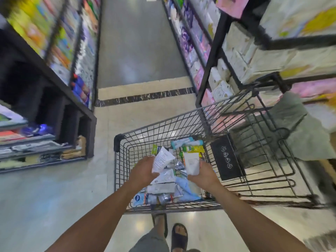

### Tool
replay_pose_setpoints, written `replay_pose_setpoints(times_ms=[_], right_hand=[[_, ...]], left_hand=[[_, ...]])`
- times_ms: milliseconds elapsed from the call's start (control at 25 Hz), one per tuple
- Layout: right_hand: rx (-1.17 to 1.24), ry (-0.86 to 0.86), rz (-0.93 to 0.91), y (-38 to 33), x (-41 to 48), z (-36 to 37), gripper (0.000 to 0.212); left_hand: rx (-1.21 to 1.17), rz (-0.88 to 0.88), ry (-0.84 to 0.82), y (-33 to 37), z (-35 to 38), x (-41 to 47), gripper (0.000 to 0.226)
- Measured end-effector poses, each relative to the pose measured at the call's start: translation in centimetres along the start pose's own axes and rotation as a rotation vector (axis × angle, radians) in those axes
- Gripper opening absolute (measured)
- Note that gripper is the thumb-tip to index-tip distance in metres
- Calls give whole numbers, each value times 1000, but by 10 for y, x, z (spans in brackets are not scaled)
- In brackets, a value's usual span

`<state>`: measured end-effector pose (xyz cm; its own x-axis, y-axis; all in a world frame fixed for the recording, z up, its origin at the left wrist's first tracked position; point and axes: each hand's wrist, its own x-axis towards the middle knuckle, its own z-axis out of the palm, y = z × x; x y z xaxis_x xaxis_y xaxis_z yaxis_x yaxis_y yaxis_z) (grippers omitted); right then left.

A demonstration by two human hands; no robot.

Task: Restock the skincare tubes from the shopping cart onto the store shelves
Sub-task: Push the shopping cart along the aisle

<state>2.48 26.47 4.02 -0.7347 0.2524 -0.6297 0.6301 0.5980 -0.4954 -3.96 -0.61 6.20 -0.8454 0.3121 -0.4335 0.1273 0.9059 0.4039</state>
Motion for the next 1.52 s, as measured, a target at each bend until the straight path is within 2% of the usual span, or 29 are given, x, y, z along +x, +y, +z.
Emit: replay_pose_setpoints(times_ms=[120, 280, 520, 600, 680, 760, 880, 1000, 1080, 1160, 1360, 1520], right_hand=[[-8, 15, -133, -25, -29, -16, 69], [-16, 20, -343, -81, -78, -31, 65], [-61, -30, -547, -167, -134, -15, 77], [-49, -64, -620, -198, -152, 4, 80], [-37, -107, -689, -229, -171, 28, 80], [-26, -155, -729, -255, -187, 54, 81], [-59, -224, -790, -295, -215, 110, 85], [-58, -296, -825, -331, -253, 172, 82], [-46, -311, -837, -351, -275, 209, 79], [-12, -325, -857, -373, -299, 250, 77], [90, -455, -863, -425, -347, 337, 70], [154, -548, -837, -467, -361, 384, 61]], left_hand=[[-83, -50, 110, 7, -13, -44, 66], [-206, -116, 293, 2, -46, -101, 60], [-351, -250, 499, -30, -95, -181, 69], [-616, -297, 567, -48, -110, -208, 65], [-1045, -329, 615, -70, -121, -240, 57], [-1371, -344, 644, -91, -130, -269, 46], [-1646, -334, 691, -139, -138, -320, 26], [-1817, -291, 674, -196, -137, -370, 31], [-1904, -305, 648, -229, -136, -394, 34], [-1950, -336, 688, -265, -139, -417, 37], [-1779, -418, 905, -344, -147, -464, 49], [-1688, -438, 1058, -384, -162, -479, 47]])
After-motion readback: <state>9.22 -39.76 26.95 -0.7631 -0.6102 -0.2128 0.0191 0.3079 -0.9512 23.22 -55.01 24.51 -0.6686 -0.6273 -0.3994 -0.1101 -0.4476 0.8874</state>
